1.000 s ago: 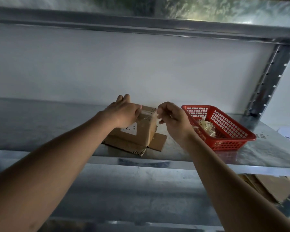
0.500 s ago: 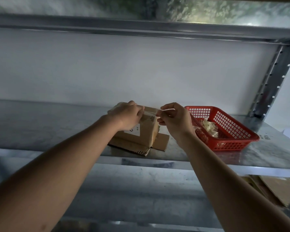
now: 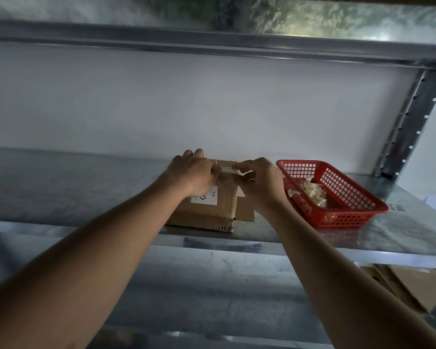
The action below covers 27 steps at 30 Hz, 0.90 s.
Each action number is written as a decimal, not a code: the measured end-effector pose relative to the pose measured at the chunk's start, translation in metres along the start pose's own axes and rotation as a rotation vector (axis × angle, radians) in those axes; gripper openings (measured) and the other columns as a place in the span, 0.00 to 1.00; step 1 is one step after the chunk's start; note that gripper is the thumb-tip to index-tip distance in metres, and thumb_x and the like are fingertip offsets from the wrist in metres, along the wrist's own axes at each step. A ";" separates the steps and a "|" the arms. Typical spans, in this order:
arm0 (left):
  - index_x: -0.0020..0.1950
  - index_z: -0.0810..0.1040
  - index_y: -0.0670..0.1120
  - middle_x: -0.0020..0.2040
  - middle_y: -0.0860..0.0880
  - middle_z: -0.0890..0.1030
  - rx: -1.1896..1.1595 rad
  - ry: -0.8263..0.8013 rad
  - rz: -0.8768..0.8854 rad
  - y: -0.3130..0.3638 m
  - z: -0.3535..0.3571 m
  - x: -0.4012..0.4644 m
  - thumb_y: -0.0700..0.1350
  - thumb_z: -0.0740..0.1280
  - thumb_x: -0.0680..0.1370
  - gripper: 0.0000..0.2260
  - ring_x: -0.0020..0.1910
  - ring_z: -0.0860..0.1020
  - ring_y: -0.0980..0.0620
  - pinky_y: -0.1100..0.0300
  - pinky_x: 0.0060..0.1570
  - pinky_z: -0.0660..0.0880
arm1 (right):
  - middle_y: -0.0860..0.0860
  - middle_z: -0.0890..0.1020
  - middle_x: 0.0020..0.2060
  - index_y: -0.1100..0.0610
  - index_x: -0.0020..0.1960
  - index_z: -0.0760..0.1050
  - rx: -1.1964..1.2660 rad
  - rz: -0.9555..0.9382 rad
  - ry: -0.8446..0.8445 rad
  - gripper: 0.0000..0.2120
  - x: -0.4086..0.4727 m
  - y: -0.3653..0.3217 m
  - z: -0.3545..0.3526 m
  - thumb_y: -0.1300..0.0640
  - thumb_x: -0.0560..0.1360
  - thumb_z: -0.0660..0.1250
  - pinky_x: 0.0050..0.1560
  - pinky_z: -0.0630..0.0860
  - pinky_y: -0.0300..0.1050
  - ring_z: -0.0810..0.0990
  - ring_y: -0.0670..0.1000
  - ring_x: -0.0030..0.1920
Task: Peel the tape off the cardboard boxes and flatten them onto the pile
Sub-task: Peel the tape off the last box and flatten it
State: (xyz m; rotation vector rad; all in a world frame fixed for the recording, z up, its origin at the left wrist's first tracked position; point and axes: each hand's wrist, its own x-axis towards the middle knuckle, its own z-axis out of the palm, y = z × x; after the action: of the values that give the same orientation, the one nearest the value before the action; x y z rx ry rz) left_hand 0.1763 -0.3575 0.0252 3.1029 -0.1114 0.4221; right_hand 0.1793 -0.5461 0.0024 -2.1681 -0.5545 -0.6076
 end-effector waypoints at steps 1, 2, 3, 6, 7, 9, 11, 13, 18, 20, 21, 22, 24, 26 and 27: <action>0.73 0.74 0.54 0.64 0.45 0.74 0.016 0.002 -0.001 -0.001 0.000 0.000 0.58 0.47 0.86 0.23 0.64 0.71 0.43 0.45 0.59 0.69 | 0.49 0.85 0.49 0.53 0.56 0.87 -0.022 -0.036 0.027 0.10 0.000 0.000 -0.001 0.59 0.75 0.76 0.49 0.81 0.43 0.82 0.44 0.41; 0.73 0.74 0.54 0.64 0.45 0.74 0.036 0.004 -0.004 -0.002 0.001 -0.001 0.59 0.47 0.86 0.23 0.65 0.71 0.43 0.46 0.58 0.69 | 0.50 0.86 0.48 0.53 0.54 0.87 -0.031 -0.077 0.049 0.09 0.000 0.000 -0.001 0.62 0.76 0.75 0.49 0.81 0.45 0.82 0.45 0.42; 0.73 0.74 0.54 0.64 0.45 0.73 0.059 0.010 -0.007 -0.002 0.002 -0.001 0.60 0.47 0.86 0.24 0.65 0.71 0.43 0.46 0.58 0.69 | 0.51 0.87 0.47 0.54 0.52 0.88 -0.038 -0.113 0.072 0.08 -0.001 0.000 -0.001 0.64 0.76 0.75 0.49 0.81 0.45 0.83 0.46 0.43; 0.73 0.73 0.55 0.64 0.45 0.74 0.119 0.037 -0.015 -0.001 0.004 0.000 0.62 0.44 0.86 0.26 0.64 0.71 0.43 0.47 0.57 0.69 | 0.51 0.88 0.44 0.56 0.50 0.88 -0.037 -0.171 0.124 0.08 -0.006 0.002 0.000 0.66 0.76 0.73 0.46 0.81 0.44 0.84 0.48 0.43; 0.73 0.74 0.55 0.63 0.45 0.74 0.127 0.046 -0.015 0.000 0.004 0.000 0.62 0.44 0.85 0.27 0.64 0.71 0.43 0.47 0.57 0.69 | 0.50 0.87 0.44 0.56 0.50 0.87 -0.024 -0.157 0.121 0.09 -0.009 0.002 0.001 0.67 0.77 0.72 0.46 0.82 0.44 0.84 0.47 0.42; 0.72 0.75 0.54 0.64 0.45 0.74 0.133 0.058 -0.016 0.003 0.006 0.000 0.63 0.43 0.85 0.28 0.65 0.70 0.43 0.46 0.60 0.70 | 0.46 0.87 0.38 0.52 0.52 0.84 0.075 -0.045 0.102 0.08 -0.015 0.005 0.003 0.63 0.77 0.73 0.43 0.82 0.45 0.84 0.46 0.38; 0.72 0.74 0.53 0.65 0.45 0.73 0.133 0.062 -0.020 0.004 0.009 -0.001 0.63 0.42 0.85 0.29 0.67 0.70 0.43 0.45 0.63 0.70 | 0.47 0.86 0.35 0.47 0.53 0.76 0.253 0.143 0.077 0.12 -0.018 0.007 0.002 0.58 0.76 0.76 0.38 0.82 0.44 0.85 0.47 0.35; 0.75 0.71 0.53 0.67 0.45 0.72 0.107 0.057 -0.030 0.002 0.012 -0.002 0.64 0.41 0.85 0.30 0.68 0.68 0.42 0.44 0.66 0.68 | 0.49 0.87 0.36 0.50 0.49 0.77 0.404 0.295 0.087 0.12 -0.019 0.008 0.002 0.57 0.74 0.79 0.33 0.82 0.42 0.87 0.48 0.35; 0.80 0.66 0.55 0.70 0.46 0.69 0.021 0.011 -0.034 -0.002 0.012 -0.002 0.67 0.40 0.83 0.32 0.71 0.63 0.42 0.43 0.70 0.64 | 0.43 0.85 0.35 0.51 0.39 0.83 0.302 0.310 0.162 0.07 -0.024 0.009 0.011 0.56 0.72 0.80 0.39 0.81 0.39 0.85 0.45 0.37; 0.81 0.64 0.56 0.71 0.46 0.68 0.012 -0.009 -0.037 -0.003 0.012 -0.001 0.67 0.41 0.83 0.32 0.71 0.62 0.42 0.43 0.70 0.63 | 0.38 0.84 0.34 0.47 0.39 0.84 0.180 0.213 0.183 0.06 -0.030 0.007 0.015 0.54 0.73 0.79 0.38 0.73 0.28 0.83 0.38 0.38; 0.81 0.64 0.56 0.70 0.46 0.68 0.011 -0.016 -0.040 -0.003 0.012 0.000 0.67 0.41 0.83 0.32 0.71 0.62 0.42 0.43 0.70 0.63 | 0.38 0.84 0.35 0.48 0.42 0.86 0.151 0.173 0.190 0.03 -0.032 0.007 0.017 0.54 0.74 0.78 0.38 0.72 0.28 0.82 0.38 0.37; 0.81 0.64 0.55 0.70 0.46 0.68 0.015 -0.020 -0.043 -0.003 0.011 0.000 0.67 0.41 0.83 0.31 0.71 0.62 0.42 0.42 0.70 0.63 | 0.41 0.86 0.37 0.50 0.44 0.87 0.126 0.139 0.197 0.01 -0.033 0.007 0.018 0.54 0.74 0.78 0.38 0.73 0.31 0.82 0.39 0.35; 0.80 0.66 0.55 0.69 0.45 0.68 0.027 -0.017 -0.041 -0.001 0.011 0.001 0.67 0.41 0.83 0.31 0.70 0.62 0.42 0.42 0.69 0.63 | 0.47 0.86 0.43 0.53 0.49 0.88 0.038 0.096 0.203 0.05 -0.034 0.006 0.019 0.54 0.74 0.78 0.41 0.75 0.37 0.82 0.42 0.37; 0.77 0.69 0.55 0.67 0.45 0.69 0.032 -0.020 -0.039 0.001 0.010 0.002 0.67 0.41 0.83 0.31 0.70 0.63 0.41 0.42 0.69 0.64 | 0.49 0.85 0.44 0.52 0.50 0.88 -0.063 0.079 0.184 0.07 -0.031 0.004 0.019 0.52 0.74 0.79 0.39 0.70 0.32 0.81 0.47 0.40; 0.76 0.70 0.56 0.66 0.46 0.69 0.035 -0.019 -0.036 0.001 0.009 0.002 0.67 0.41 0.83 0.30 0.69 0.63 0.41 0.42 0.69 0.64 | 0.49 0.85 0.43 0.52 0.50 0.88 -0.093 0.074 0.167 0.06 -0.029 0.002 0.018 0.53 0.73 0.79 0.38 0.67 0.29 0.80 0.46 0.40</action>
State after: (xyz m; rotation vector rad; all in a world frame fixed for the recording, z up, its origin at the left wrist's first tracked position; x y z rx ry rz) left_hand 0.1808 -0.3585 0.0168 3.1388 -0.0491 0.3978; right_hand 0.1617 -0.5385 -0.0266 -2.1884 -0.3608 -0.7792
